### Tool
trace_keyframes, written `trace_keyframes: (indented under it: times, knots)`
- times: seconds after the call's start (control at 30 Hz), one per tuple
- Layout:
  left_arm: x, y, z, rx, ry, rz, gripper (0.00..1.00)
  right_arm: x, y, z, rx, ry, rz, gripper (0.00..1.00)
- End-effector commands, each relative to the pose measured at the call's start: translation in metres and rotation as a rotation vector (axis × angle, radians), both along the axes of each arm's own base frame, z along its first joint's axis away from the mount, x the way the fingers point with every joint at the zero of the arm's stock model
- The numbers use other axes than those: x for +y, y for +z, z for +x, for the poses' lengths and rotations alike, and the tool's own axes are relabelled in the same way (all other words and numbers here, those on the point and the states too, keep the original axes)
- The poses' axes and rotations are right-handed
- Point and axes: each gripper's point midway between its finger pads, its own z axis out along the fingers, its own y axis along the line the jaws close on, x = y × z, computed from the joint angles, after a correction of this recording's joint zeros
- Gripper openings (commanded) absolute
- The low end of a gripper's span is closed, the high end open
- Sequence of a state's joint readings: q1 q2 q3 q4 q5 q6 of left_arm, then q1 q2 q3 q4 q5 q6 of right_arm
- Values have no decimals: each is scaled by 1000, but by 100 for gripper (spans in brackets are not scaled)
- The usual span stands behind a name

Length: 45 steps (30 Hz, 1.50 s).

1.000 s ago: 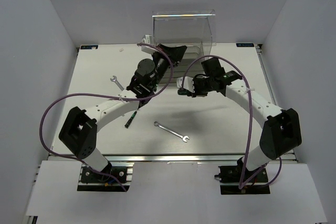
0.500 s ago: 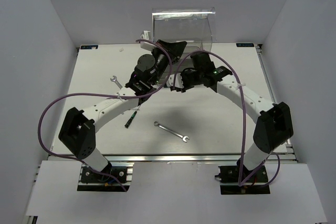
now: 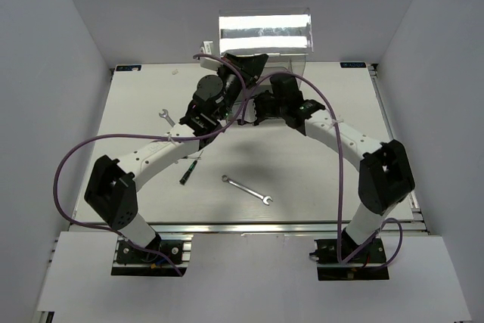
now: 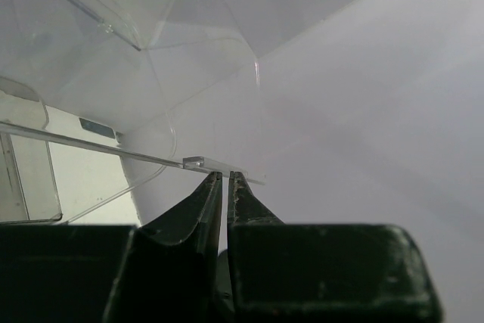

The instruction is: Sort the tools into containers

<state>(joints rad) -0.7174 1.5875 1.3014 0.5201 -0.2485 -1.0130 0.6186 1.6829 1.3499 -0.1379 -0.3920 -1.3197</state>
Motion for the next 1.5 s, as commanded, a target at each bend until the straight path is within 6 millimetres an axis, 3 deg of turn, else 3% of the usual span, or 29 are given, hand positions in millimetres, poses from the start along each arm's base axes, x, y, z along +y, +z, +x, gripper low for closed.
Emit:
trace_keyframes:
  times: [0.0, 0.3, 0.53, 0.73, 0.87, 1.3, 1.47]
  knots:
    - [19, 52, -12, -73, 28, -89, 10, 14, 35, 25, -132, -11, 70, 0]
    - [19, 50, -9, -63, 33, -101, 10, 22, 51, 49, -189, -68, 134, 0]
    - [19, 50, -9, -63, 36, -101, 10, 26, 71, 46, -219, -46, 160, 0]
    - [19, 47, -9, -59, 35, -100, 10, 26, 57, 73, -223, -120, 126, 0]
    - [20, 48, -10, -61, 38, -102, 10, 27, 35, 89, -205, -159, 85, 0]
    - [22, 46, -10, -58, 42, -103, 11, 7, 30, 112, -216, -219, 68, 0]
    - [21, 46, -9, -59, 44, -102, 11, 7, 17, 120, -193, -240, 47, 33]
